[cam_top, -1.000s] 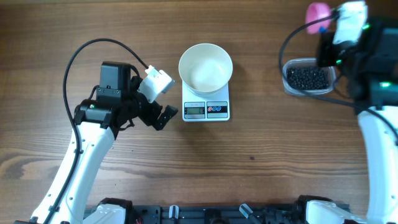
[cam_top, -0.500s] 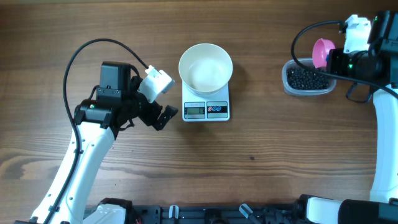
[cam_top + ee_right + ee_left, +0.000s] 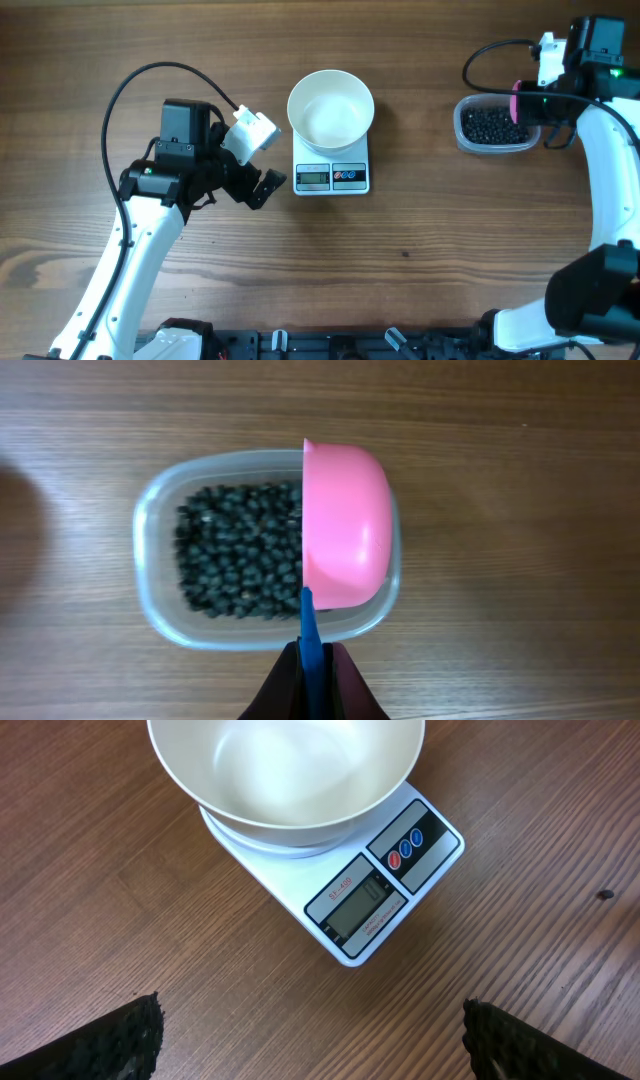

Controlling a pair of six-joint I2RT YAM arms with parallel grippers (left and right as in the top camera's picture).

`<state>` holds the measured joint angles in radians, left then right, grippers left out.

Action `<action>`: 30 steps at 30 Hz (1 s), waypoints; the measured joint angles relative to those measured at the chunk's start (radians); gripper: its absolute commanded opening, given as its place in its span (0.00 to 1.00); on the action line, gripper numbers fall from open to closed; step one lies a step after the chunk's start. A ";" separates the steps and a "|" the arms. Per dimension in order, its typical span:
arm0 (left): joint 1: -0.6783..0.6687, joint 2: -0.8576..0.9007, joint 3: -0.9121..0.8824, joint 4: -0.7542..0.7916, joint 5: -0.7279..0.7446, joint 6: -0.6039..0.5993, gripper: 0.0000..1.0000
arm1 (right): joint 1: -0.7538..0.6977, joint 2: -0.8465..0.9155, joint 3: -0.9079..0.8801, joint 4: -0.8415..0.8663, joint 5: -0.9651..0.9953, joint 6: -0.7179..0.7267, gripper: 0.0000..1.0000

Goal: Scoop item into bowl and weigh 150g on scale
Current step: 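Move the held scoop with the right gripper over the bean tub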

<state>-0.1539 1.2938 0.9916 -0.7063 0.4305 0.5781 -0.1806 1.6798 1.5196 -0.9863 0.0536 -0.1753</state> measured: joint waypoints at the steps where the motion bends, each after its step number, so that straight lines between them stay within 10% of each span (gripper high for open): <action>1: 0.000 0.000 0.000 0.000 0.000 0.000 1.00 | 0.000 0.006 0.000 0.003 0.013 -0.009 0.04; 30: 0.000 0.000 0.000 0.000 0.000 0.000 1.00 | 0.000 0.021 -0.124 0.084 0.005 -0.040 0.04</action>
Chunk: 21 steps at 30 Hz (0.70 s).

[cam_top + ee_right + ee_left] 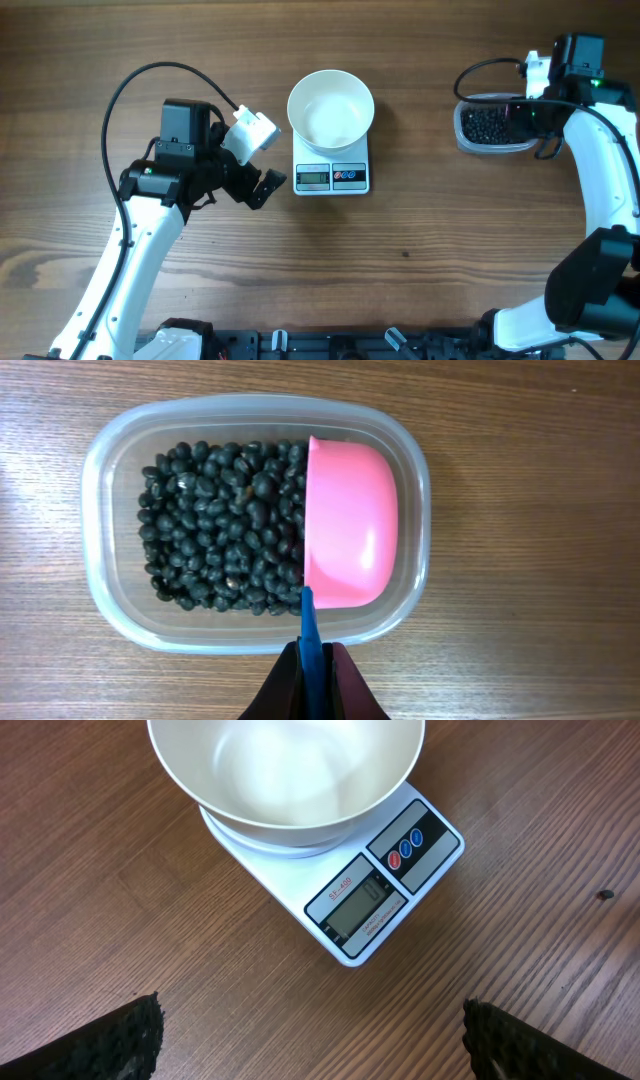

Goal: Scoop item into bowl and weigh 150g on scale
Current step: 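Move the held scoop with the right gripper over the bean tub, then dip the pink scoop into the black beans with the right gripper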

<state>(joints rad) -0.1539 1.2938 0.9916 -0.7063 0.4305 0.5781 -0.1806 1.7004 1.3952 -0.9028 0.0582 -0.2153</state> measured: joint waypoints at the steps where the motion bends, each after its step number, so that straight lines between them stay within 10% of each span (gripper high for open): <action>1: 0.000 0.000 0.000 0.000 0.000 0.000 1.00 | 0.000 0.003 0.000 -0.001 -0.006 0.000 0.04; 21: 0.000 0.000 0.000 0.000 0.000 0.000 1.00 | -0.003 0.076 0.001 -0.054 -0.177 0.000 0.04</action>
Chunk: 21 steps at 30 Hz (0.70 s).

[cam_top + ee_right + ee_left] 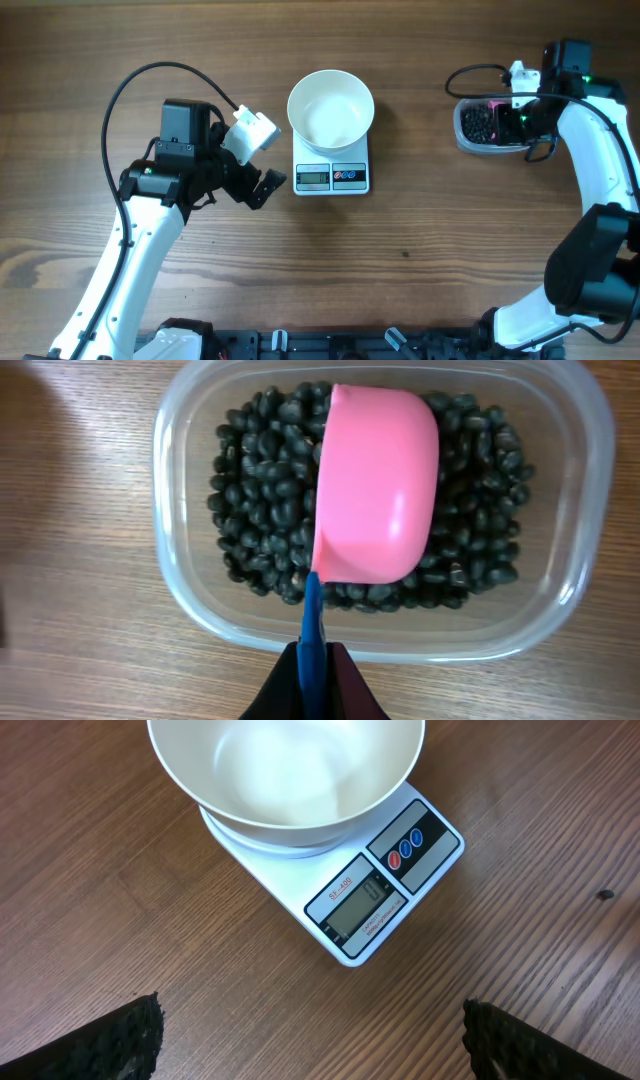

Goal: Scoop item into bowl and weigh 150g on scale
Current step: 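Dip the pink scoop into the black beans with the right gripper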

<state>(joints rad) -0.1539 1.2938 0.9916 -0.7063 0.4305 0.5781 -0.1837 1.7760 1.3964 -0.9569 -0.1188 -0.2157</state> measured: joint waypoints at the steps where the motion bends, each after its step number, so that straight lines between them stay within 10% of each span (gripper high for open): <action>1: 0.000 0.000 0.000 0.000 0.000 0.000 1.00 | -0.004 0.001 0.000 -0.004 -0.015 0.000 0.04; 21: 0.000 0.000 0.000 0.000 0.000 0.000 1.00 | -0.202 0.016 -0.001 -0.034 -0.347 0.000 0.04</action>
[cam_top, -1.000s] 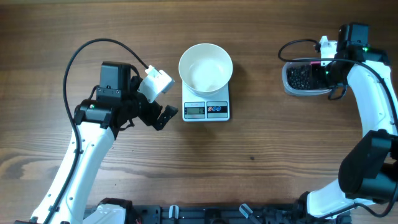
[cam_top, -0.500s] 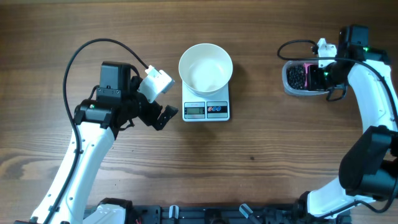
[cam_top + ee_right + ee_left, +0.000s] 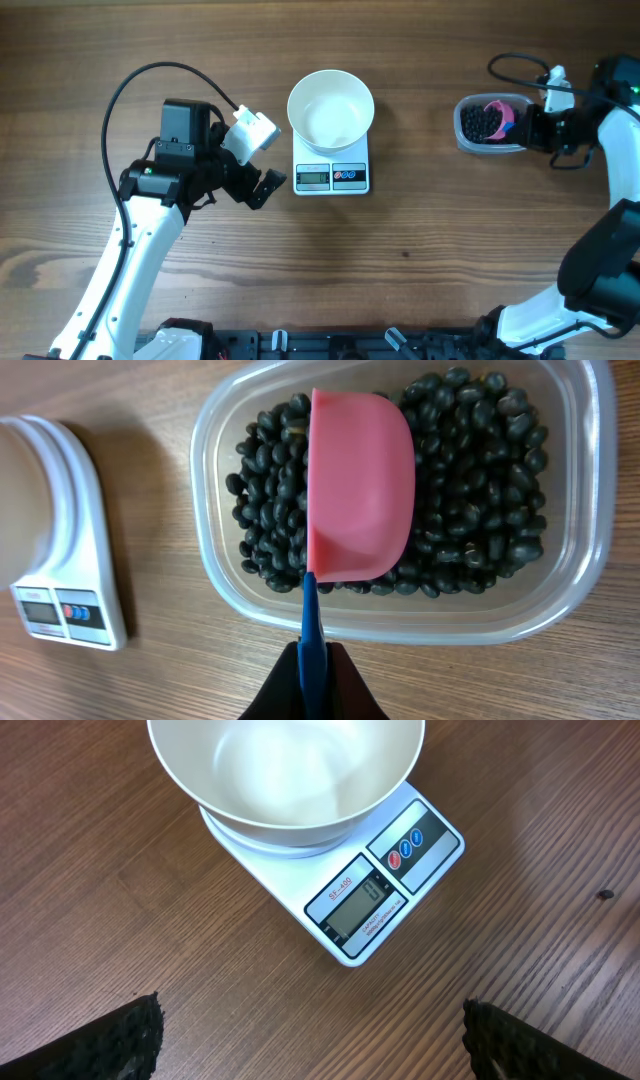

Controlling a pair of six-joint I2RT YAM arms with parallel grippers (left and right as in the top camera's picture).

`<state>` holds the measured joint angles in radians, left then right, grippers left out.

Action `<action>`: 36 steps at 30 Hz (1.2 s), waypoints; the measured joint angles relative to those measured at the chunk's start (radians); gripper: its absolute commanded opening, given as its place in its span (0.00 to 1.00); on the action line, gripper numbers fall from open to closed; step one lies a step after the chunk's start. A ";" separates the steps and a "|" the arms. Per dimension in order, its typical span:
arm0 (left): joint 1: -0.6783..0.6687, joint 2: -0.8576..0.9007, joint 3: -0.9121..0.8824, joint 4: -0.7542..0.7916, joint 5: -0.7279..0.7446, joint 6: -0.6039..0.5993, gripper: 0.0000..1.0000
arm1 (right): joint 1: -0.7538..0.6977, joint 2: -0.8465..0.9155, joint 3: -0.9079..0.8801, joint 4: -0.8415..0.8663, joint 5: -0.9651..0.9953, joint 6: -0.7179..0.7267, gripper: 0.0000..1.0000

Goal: Scoop item into bowl and weigh 150g on scale
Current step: 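Dip the pink scoop into the black beans with the right gripper, then carry the filled scoop over the bowl and tip beans in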

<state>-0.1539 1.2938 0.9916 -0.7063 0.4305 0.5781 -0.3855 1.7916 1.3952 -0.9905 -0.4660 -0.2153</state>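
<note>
A white bowl [image 3: 330, 108] sits empty on the white digital scale [image 3: 332, 176] at the table's middle. At the right, a clear tub of black beans [image 3: 484, 124] holds the pink scoop [image 3: 501, 116], whose blue handle my right gripper [image 3: 313, 660] is shut on. In the right wrist view the scoop's pink cup [image 3: 360, 500] lies over the beans [image 3: 460, 490], its back turned to the camera. My left gripper [image 3: 310, 1035] hangs open over bare wood just in front of the scale [image 3: 385, 890].
A black cable [image 3: 150, 80] loops over the table behind the left arm. The right arm's cable [image 3: 515, 62] arcs behind the tub. A small dark speck [image 3: 405, 253] marks the wood in front of the scale.
My right arm has swung out to the right, so the scoop now reaches into the tub from its right side. The scale has come into the right wrist view. The left arm is unmoved.
The right gripper held the scoop over the tub's right edge, higher up. Then it was closer over the beans, then with the cup over the tub's middle. Now the arm stands further right with the cup still over the beans. The bowl stayed empty throughout.
</note>
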 measured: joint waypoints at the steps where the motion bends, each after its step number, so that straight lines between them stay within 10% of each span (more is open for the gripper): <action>1: 0.000 0.000 0.000 0.000 0.000 0.000 1.00 | -0.008 0.000 0.000 0.000 -0.011 0.000 0.04; 21: 0.000 0.000 0.000 0.000 0.000 0.000 1.00 | -0.212 0.005 -0.002 -0.096 -0.340 -0.069 0.04; 36: 0.000 0.000 0.000 0.000 0.000 0.000 1.00 | -0.084 0.005 -0.002 -0.110 -0.541 -0.099 0.04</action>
<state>-0.1539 1.2942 0.9916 -0.7063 0.4305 0.5781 -0.4694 1.7969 1.3933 -1.1004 -1.0065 -0.3141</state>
